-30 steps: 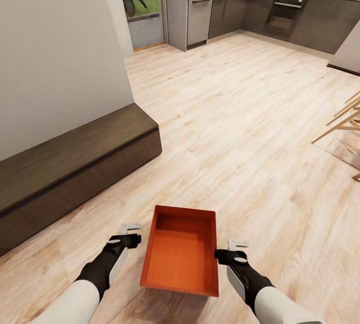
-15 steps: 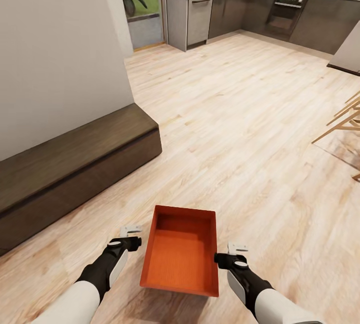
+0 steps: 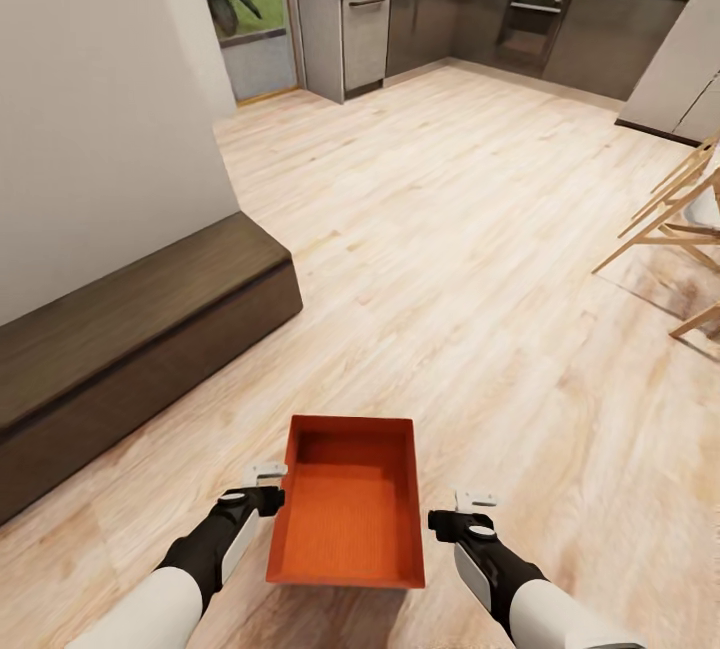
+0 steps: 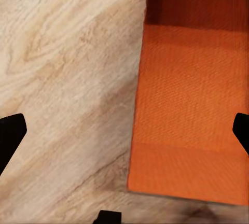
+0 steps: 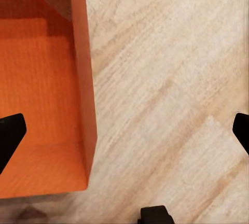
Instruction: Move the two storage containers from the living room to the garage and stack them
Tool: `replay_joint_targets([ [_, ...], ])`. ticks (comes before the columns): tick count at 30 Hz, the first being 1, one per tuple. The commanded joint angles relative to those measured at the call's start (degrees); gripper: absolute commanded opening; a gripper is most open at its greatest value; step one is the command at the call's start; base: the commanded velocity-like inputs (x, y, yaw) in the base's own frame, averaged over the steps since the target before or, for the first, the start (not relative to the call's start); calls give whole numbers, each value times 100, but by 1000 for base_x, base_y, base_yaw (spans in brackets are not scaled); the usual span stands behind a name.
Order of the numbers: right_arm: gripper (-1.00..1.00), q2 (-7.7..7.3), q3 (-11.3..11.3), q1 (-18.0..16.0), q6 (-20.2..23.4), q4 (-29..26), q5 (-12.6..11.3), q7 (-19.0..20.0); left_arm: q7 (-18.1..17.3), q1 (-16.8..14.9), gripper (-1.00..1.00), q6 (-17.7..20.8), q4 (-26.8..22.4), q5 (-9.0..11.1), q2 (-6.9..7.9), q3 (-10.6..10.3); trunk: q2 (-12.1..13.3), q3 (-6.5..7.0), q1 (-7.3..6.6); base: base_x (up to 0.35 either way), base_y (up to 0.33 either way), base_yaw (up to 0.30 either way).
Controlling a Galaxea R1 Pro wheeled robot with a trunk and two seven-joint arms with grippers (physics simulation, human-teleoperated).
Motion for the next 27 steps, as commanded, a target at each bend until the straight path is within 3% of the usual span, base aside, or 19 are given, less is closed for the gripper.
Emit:
replay_joint_targets([
  [1,100,0,31,-1,23,-9,-60,-28,33,1,100,32,-11,38,3,-19,-2,-3,0,0,0,-238],
  [11,100,15,37,-1,-30,21,-59,-23,33,1,100,31,137,35,20,-25,-2,-3,0,0,0,-70],
  [19,100,294,40,-1,-309,163,6,-5,33,1,100,22,173,91,35,-8,-2,-3,0,0,0,-1],
  [27,100,334,53,-1,-416,198,34,281,33,1,100,-106,131,33,35,-41,-2,-3,0,0,0,0],
])
